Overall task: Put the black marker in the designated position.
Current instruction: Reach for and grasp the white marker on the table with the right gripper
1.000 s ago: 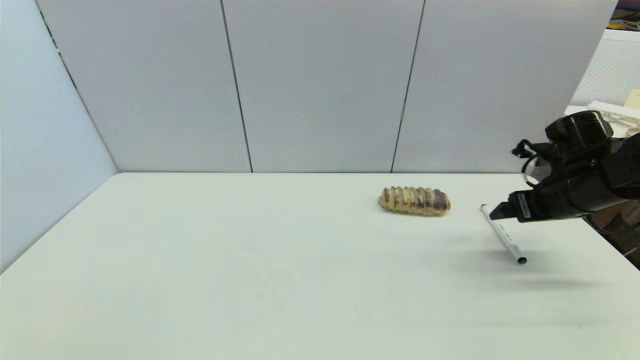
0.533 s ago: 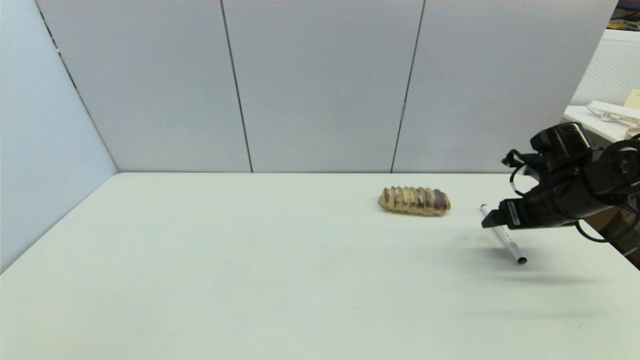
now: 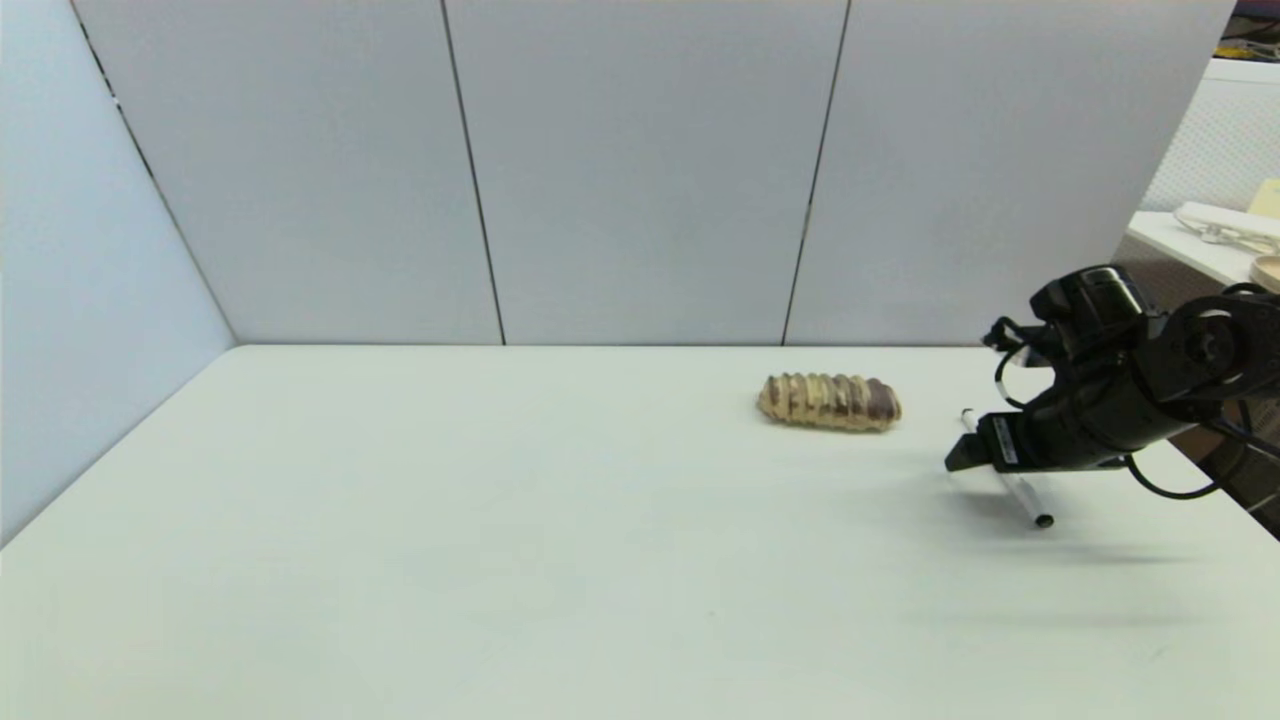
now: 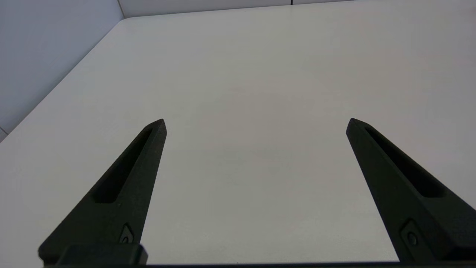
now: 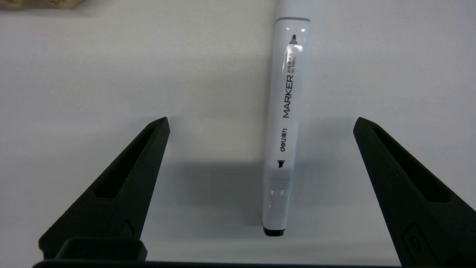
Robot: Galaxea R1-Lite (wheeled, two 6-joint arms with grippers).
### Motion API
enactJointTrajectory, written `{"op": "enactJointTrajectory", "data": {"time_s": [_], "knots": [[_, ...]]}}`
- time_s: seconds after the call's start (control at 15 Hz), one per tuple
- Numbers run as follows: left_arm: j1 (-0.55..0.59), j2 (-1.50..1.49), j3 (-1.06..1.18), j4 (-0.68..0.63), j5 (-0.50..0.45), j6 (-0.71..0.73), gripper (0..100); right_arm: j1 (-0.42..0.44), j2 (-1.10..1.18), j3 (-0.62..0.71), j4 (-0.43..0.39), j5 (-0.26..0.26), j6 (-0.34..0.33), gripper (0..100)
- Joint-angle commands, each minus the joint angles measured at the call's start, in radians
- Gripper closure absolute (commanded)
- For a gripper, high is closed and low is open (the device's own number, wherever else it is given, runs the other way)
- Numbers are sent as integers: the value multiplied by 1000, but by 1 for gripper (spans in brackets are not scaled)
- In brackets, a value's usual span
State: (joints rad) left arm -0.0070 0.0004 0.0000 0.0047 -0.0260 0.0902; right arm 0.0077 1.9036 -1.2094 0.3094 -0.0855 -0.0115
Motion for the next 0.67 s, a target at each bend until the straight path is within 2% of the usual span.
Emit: {"op": "enactJointTrajectory", "data": {"time_s": [0.07,0.33,0.47,0.67], "knots": [[-1,0,0,0,0,0,0,5,25,-9,2,0,4,0],[-1,0,0,0,0,0,0,0,46,-41,8,0,11,0],[-1,1,0,0,0,0,0,3,52,-61,17,1,51,0],[-1,0,0,0,0,0,0,2,58,-62,14,0,51,0]]}}
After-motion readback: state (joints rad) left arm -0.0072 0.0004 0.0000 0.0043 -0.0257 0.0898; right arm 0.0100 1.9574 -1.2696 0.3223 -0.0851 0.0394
